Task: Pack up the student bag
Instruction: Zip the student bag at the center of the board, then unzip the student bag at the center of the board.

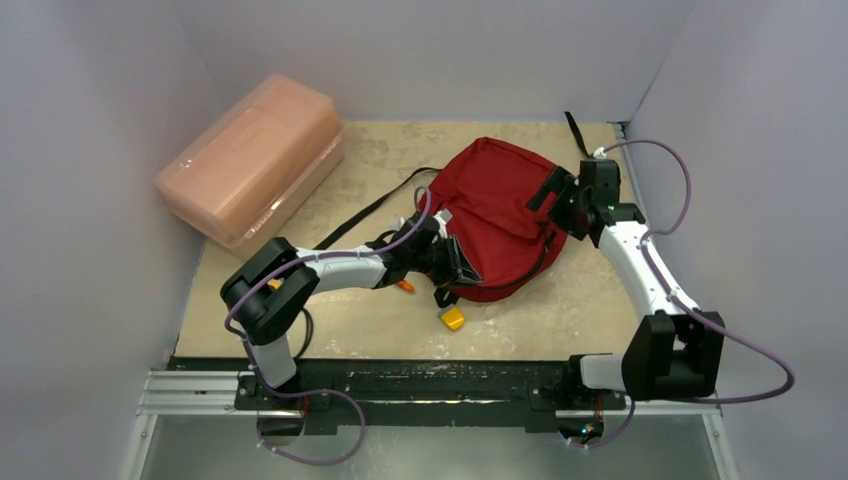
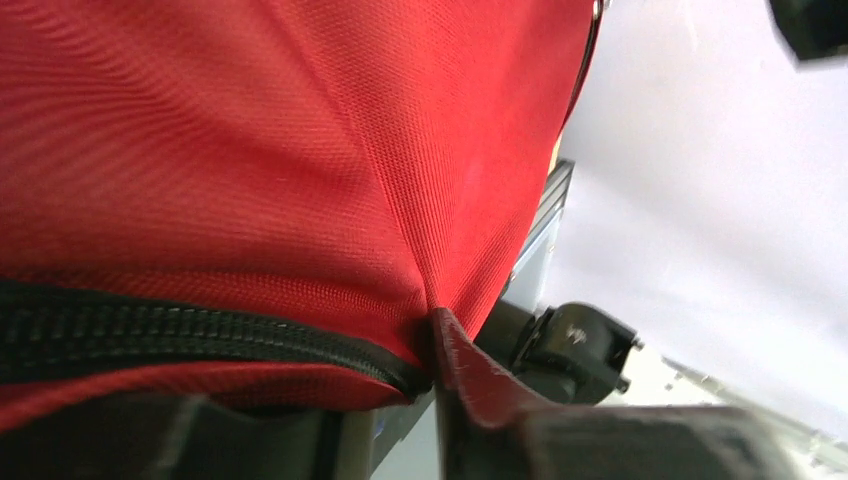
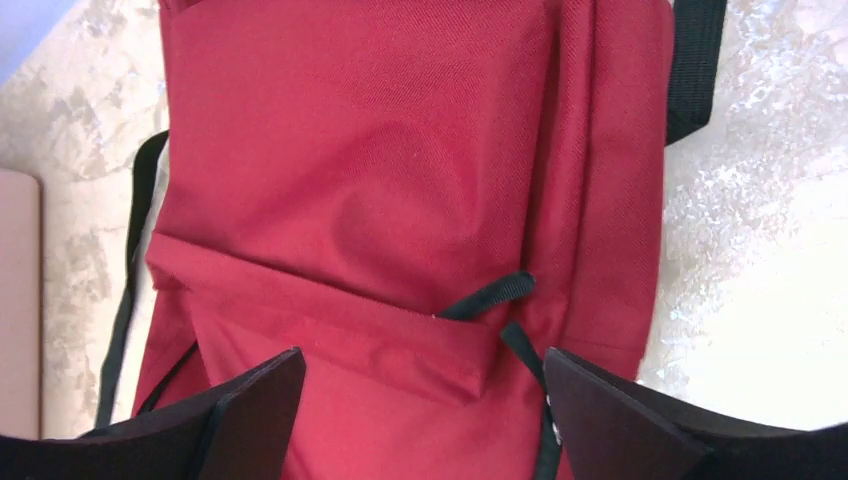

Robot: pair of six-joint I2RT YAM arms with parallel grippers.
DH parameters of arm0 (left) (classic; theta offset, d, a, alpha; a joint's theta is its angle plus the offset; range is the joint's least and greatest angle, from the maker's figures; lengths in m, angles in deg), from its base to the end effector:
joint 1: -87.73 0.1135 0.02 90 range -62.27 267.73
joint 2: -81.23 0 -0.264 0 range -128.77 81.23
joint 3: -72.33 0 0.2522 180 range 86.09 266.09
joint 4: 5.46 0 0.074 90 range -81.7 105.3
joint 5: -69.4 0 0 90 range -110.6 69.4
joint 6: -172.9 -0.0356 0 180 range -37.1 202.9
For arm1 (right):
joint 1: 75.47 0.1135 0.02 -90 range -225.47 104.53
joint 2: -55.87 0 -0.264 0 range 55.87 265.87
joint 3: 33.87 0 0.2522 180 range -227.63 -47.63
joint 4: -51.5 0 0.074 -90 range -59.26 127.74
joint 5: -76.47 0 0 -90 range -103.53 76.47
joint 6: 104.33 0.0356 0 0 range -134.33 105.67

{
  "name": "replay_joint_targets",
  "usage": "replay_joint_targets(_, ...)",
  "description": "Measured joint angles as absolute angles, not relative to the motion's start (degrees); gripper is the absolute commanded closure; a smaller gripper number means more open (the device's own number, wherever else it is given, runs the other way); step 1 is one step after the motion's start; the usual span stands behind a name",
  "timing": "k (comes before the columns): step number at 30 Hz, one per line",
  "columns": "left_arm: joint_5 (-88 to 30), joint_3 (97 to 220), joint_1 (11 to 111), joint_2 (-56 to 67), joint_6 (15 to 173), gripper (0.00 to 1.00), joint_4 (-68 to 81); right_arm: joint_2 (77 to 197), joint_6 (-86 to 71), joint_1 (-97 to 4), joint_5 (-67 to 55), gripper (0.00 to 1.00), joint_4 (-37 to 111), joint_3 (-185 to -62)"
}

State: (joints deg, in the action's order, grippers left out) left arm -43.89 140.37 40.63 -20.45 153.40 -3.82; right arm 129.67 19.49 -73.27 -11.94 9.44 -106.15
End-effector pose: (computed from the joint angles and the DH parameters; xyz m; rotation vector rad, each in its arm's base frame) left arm 0.2419 -0.2810 0.1707 -0.2559 2.6042 -1.4295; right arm 0.2776 0.0117 0.2848 0.6286 2.2715 0.3436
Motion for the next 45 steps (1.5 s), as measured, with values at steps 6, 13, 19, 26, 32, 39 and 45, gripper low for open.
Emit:
replay_joint_targets(6, -44.8, 143.0, 38.6, -18.3, 145.6, 0.53, 3.8, 133.6, 25.9, -73.7, -8.7, 0.42, 13.6, -104.8)
replay_joint_targets(13, -41.3, 143.9, 38.6, -7.2, 133.9, 0.48, 16.8, 137.2, 29.0, -74.2, -9.5, 0.42, 16.5, -103.1)
replay_joint_targets(19, -36.5, 149.9, 39.3, -4.1, 128.2, 0.53, 19.5, 138.8, 29.6, -74.8, -9.7, 0.42, 18.9, -101.6)
replay_joint_targets(26, -33.8, 158.8, 41.2, -14.7, 128.1, 0.54, 11.9, 140.2, 29.8, -74.8, -10.3, 0.72, 20.8, -101.5)
replay_joint_targets(32, -33.4, 163.4, 42.0, -26.2, 129.0, 0.60, 9.0, 140.2, 30.9, -74.8, -13.0, 0.93, 20.4, -101.5)
replay_joint_targets(39, -32.3, 159.9, 42.0, -28.5, 131.0, 0.63, 7.0, 139.5, 29.0, -74.3, -15.0, 1.00, 19.6, -101.5)
replay_joint_targets(45, -32.3, 155.8, 42.0, -28.9, 134.4, 0.64, 1.4, 138.6, 25.2, -70.1, -21.0, 1.00, 17.0, -103.8)
